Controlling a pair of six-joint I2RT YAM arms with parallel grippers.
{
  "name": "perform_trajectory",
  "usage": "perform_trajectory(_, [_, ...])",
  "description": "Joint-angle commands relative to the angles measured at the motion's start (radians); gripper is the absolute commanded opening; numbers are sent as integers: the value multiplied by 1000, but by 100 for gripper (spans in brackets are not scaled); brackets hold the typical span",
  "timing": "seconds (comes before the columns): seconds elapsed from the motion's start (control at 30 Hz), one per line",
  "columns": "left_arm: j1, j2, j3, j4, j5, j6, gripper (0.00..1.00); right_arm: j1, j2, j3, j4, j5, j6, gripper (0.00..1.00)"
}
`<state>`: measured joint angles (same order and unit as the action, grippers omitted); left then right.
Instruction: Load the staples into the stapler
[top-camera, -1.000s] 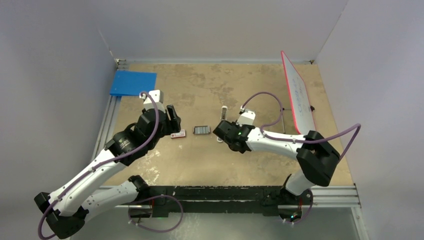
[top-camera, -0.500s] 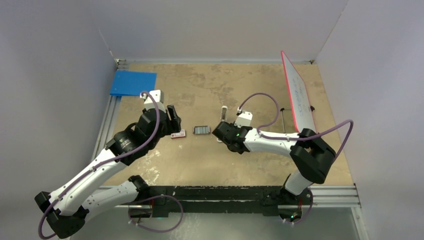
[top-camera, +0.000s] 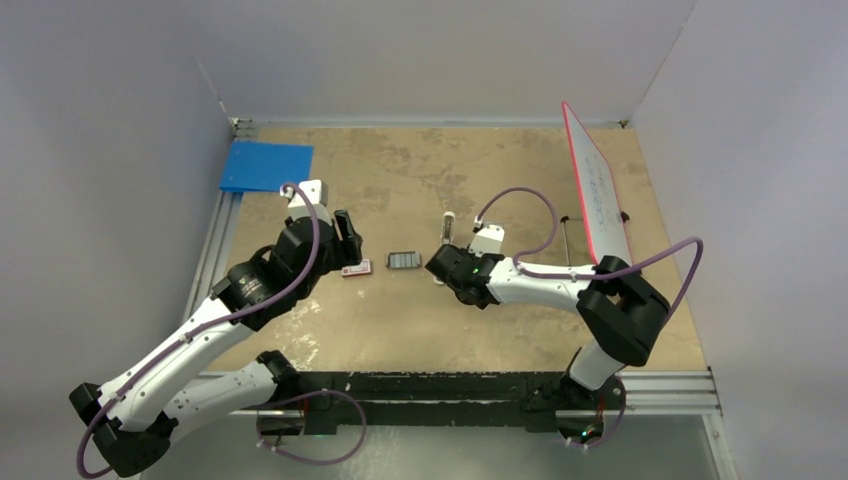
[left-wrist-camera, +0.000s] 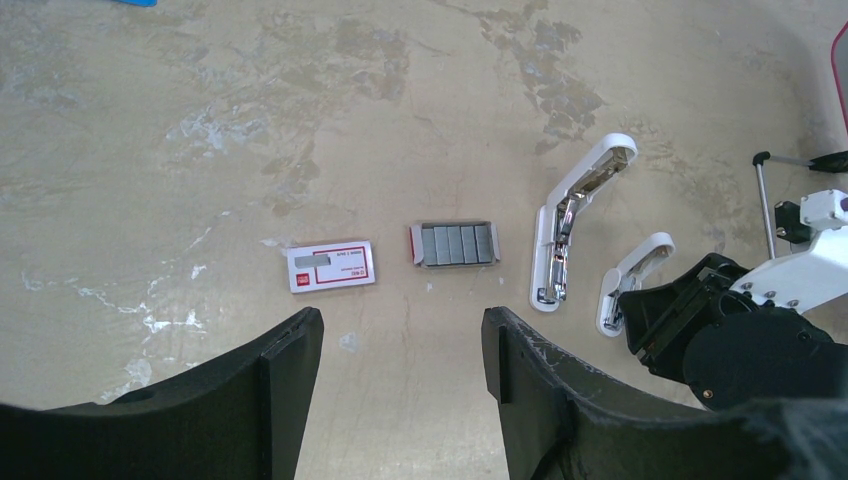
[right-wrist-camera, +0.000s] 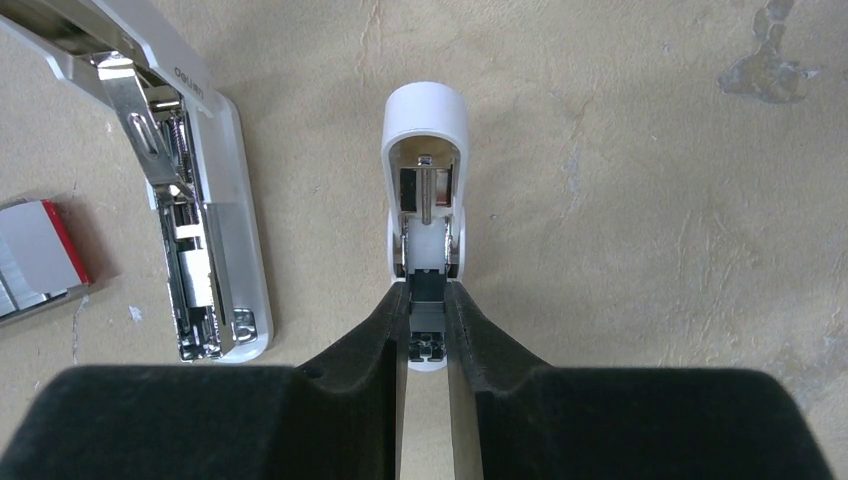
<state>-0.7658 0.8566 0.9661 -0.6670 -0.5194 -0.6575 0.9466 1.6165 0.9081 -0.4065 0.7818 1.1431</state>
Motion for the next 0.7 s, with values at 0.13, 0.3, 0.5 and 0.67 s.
perform_trajectory(0.13, [5, -4, -13, 40, -4, 15, 59, -5, 5, -14, 34, 5, -24, 21])
perform_trajectory(0.3, [6, -1, -12, 40, -2, 15, 59, -5, 0, -16, 32, 7, -23, 21])
perform_trajectory(0.5, [4, -1, -12, 40, -2, 15, 59, -5, -2, -20, 16, 7, 10, 21])
perform_trajectory(0.67, [6, -2, -11, 40, -2, 14, 60, -6, 4, -26, 18, -4, 27, 23])
